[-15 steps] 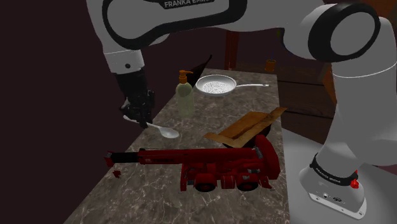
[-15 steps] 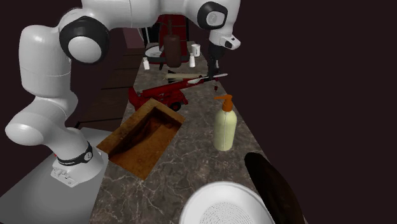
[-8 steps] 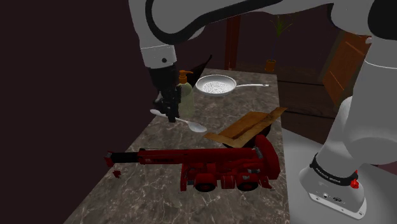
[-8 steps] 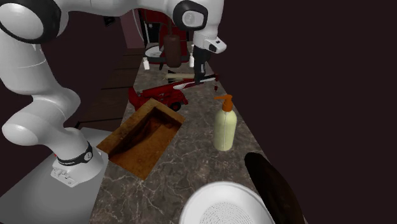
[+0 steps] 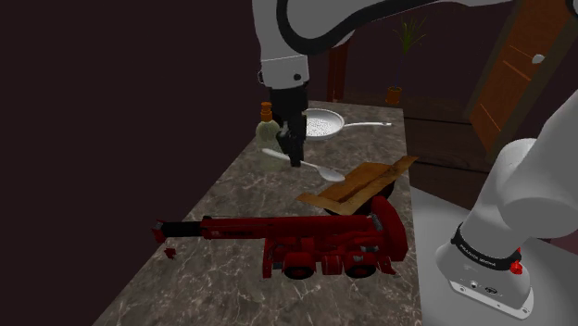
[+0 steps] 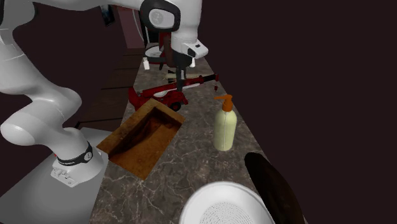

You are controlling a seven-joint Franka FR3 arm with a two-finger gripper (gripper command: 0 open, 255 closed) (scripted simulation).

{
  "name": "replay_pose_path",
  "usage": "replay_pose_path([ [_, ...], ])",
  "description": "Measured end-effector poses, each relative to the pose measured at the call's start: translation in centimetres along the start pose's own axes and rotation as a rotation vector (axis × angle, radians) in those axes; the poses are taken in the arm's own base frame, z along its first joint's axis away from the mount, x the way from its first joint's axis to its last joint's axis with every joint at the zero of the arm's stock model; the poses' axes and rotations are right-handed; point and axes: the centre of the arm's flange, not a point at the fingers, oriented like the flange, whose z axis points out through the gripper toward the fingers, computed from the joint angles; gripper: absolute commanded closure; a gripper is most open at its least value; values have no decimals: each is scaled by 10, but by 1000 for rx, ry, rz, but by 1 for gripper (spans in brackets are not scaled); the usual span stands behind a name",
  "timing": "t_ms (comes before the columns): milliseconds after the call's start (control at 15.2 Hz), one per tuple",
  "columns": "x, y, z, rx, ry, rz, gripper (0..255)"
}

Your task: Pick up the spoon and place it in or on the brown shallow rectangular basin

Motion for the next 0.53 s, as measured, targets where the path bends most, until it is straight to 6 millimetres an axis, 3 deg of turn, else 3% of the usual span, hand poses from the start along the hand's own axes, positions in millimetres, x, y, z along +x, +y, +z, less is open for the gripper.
replay_pose_path([
  [528,-91,57,3,0,0,1,255],
])
